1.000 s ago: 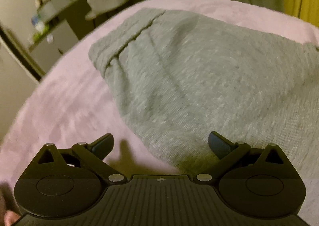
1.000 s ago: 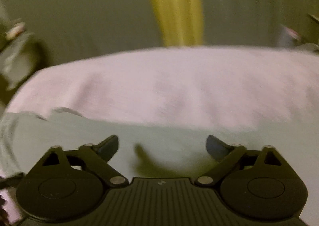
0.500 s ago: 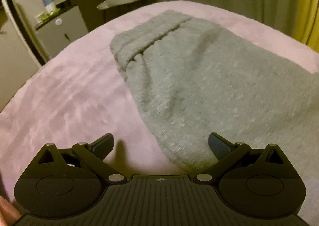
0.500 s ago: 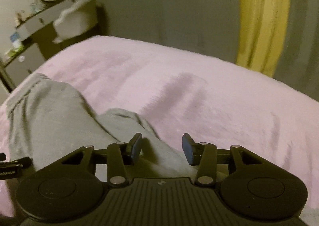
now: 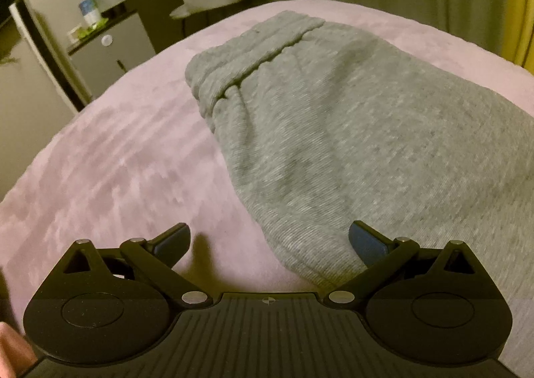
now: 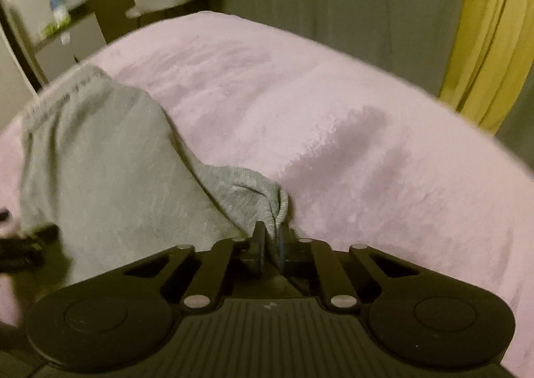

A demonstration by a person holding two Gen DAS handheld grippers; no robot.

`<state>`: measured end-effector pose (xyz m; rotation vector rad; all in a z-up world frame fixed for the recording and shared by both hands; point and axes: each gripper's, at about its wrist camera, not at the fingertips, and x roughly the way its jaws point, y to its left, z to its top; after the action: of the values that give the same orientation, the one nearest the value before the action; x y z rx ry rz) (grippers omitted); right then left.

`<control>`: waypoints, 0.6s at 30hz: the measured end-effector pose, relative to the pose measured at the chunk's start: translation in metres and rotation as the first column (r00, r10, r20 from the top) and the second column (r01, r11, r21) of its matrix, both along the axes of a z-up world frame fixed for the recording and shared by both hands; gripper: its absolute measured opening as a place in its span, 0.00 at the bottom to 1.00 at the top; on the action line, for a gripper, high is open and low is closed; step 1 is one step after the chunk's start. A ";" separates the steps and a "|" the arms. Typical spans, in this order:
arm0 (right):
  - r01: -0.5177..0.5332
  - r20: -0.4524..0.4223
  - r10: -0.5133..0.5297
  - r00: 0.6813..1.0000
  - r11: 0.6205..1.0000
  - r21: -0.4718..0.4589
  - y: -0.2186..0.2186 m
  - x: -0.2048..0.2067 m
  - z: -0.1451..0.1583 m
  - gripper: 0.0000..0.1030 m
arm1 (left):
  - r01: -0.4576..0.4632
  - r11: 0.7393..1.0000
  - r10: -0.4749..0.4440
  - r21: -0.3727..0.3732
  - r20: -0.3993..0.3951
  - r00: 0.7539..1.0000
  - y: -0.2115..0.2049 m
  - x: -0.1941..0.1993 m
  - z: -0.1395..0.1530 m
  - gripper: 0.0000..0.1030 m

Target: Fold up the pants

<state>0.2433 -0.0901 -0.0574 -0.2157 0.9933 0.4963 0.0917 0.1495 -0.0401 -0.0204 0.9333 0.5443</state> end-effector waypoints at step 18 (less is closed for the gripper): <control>0.414 0.184 -0.407 0.894 0.910 0.002 -0.121 -0.107 0.040 0.04 | -0.010 0.996 0.012 -0.084 0.020 1.000 0.014 0.001 -0.006 1.00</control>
<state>0.1358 -0.2114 -0.0173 -0.0767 0.8397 0.0669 0.0931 0.1637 -0.0462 -0.1064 0.9365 0.5140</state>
